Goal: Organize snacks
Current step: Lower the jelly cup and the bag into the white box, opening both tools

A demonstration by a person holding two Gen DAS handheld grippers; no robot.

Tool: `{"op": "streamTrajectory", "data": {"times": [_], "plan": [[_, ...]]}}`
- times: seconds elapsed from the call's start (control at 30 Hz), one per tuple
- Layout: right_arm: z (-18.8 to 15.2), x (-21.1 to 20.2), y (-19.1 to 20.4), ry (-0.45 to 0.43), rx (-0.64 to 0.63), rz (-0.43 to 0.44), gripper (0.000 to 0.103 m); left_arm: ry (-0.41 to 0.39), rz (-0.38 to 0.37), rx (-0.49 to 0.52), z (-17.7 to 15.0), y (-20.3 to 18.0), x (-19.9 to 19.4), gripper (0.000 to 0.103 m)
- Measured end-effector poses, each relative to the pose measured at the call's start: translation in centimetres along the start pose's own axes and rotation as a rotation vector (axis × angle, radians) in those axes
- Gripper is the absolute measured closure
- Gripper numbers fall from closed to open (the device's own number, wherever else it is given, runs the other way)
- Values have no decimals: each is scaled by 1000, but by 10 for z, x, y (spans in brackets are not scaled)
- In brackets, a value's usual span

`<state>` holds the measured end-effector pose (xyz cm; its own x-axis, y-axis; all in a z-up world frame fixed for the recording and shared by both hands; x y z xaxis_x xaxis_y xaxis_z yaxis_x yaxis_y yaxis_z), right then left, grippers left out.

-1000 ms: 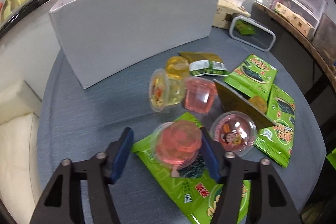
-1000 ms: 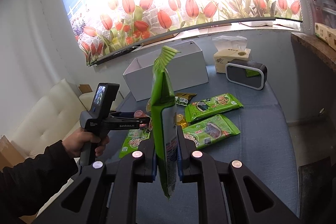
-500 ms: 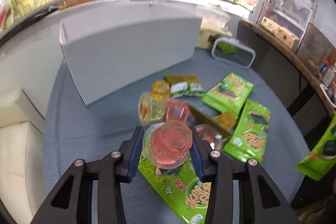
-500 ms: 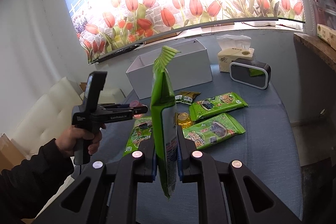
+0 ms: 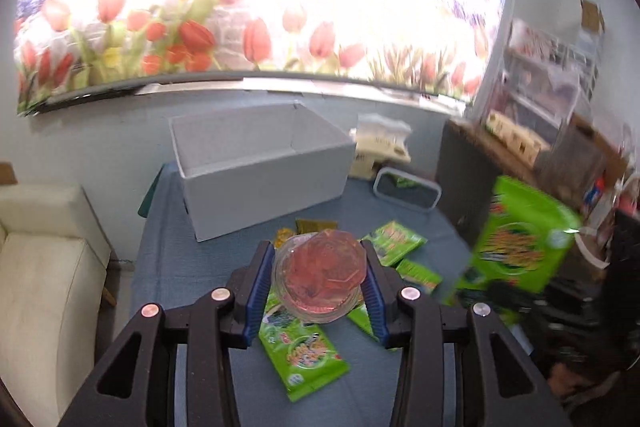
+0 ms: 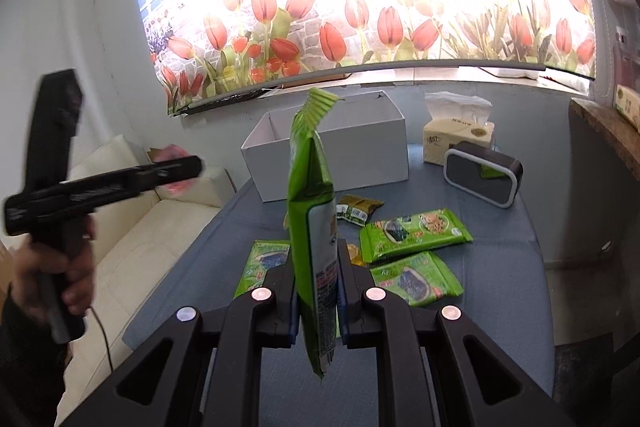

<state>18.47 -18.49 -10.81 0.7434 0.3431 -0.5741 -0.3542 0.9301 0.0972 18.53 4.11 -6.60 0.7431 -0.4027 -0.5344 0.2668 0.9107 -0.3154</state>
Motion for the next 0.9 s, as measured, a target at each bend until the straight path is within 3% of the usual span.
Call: {"op": "streamTrajectory", "data": {"times": [0.17,0.37,0.43,0.57,0.63,0.77,0.9], "plan": [[39,24,8,-26,-65,7,88,-73,34,9,28,5,-13,57],[114,94,19,-17,-100,29,88,-111,24,-48,90,52,30,57],[143,130,24,0,-114,39,88,-91,71,-49,112,69,60,57],[191,204,27,101,-121,30,88,-41,87,-102,138,115,122,57],[208,232,28,108,-130,-5,88,-3,102,-95,145,137,154,57],[229,278,28,171,-101,-29,88,60,128,-150,144,173,193,57],[235,298,28,190,-69,-47,86,108,151,-136,137,187,214,56]]}}
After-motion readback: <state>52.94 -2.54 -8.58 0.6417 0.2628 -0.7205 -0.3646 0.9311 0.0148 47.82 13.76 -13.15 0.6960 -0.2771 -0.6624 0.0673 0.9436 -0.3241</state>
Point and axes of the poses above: each gripper's, at about its wrist camera, not at the fingertips, and x roughly the way its jaws point, y to its left, z to its top, the point moved 2 cm from there along x, roughly the way its jaws point, and after that the axes turned 12 degrees about -z, right-handed, at the moved point
